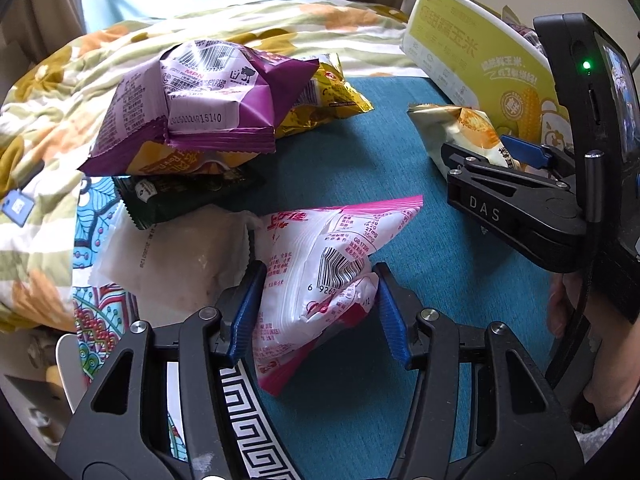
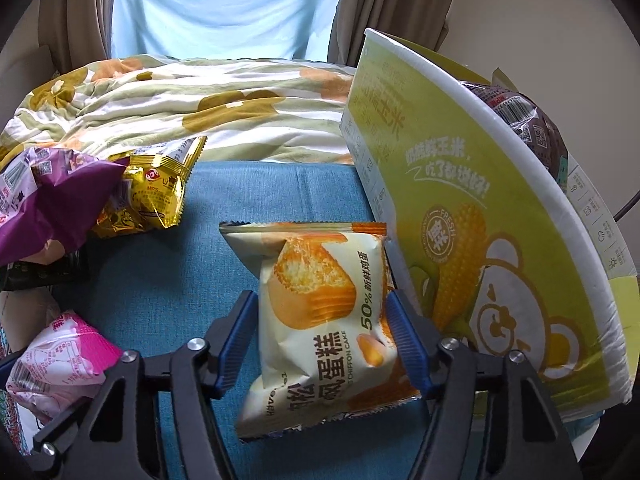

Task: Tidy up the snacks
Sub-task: 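Carry both bags into the cardboard box and open both tools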

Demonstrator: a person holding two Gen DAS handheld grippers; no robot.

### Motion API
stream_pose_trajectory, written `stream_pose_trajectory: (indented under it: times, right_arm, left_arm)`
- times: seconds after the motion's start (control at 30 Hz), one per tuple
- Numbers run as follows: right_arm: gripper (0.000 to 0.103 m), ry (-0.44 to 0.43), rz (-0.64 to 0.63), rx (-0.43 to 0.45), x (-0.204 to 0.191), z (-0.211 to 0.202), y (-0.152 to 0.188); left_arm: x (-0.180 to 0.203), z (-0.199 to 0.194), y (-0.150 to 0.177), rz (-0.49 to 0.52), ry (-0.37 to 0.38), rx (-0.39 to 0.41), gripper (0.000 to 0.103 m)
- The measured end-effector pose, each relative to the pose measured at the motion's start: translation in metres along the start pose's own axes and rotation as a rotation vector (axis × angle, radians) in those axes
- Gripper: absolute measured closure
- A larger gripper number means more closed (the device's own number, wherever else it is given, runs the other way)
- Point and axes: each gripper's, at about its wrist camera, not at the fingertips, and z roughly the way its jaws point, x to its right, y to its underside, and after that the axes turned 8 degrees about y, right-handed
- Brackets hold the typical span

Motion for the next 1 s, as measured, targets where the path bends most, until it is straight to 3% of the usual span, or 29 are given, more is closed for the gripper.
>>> stream_pose_trajectory:
  times: [0.3,0.57,1.0]
  right_arm:
    - [0.051,-0.075,0.042,0.029,0.007,-0.012,0.004]
    - [0.052,-0.137,0.068,0.080,0.017,-0.052,0.001]
    - [0.052,-0.223,0.151,0.186,0.076,-0.152,-0.022]
  left_arm:
    - [0.000,-0.011,0.004,-0.016,0.020,0.009,0.057]
    - [0.015,-0.044,0.005,0.001,0.037,0.055,0.059]
    - [0.068,-0.131,-0.042,0.062,0.060,0.212,0.059]
